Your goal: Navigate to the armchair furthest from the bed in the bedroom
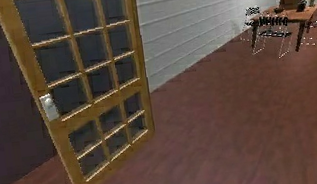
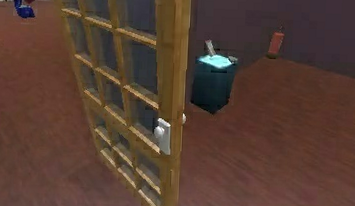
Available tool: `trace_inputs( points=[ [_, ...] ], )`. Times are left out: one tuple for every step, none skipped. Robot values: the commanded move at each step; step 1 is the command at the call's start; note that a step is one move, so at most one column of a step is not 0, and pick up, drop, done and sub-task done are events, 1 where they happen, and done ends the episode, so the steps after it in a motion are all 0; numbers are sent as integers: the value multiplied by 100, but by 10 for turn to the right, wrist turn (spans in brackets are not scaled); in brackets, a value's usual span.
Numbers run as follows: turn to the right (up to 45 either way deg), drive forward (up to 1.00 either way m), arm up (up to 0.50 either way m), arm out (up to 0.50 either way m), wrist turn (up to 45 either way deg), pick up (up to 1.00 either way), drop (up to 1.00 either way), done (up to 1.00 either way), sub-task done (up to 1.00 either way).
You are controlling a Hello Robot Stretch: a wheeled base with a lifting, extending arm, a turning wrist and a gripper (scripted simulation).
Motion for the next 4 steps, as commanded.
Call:
trace_inputs(
  points=[
    [0, 15, 0, 0, 0, 0, 0, 0, 0],
    [390, 0, 0, 0, 0, 0, 0, 0, 0],
    [0, 100, 0, 0, 0, 0, 0, 0, 0],
    [60, 0, 0, 0, 0, 0, 0, 0, 0]
  ],
)
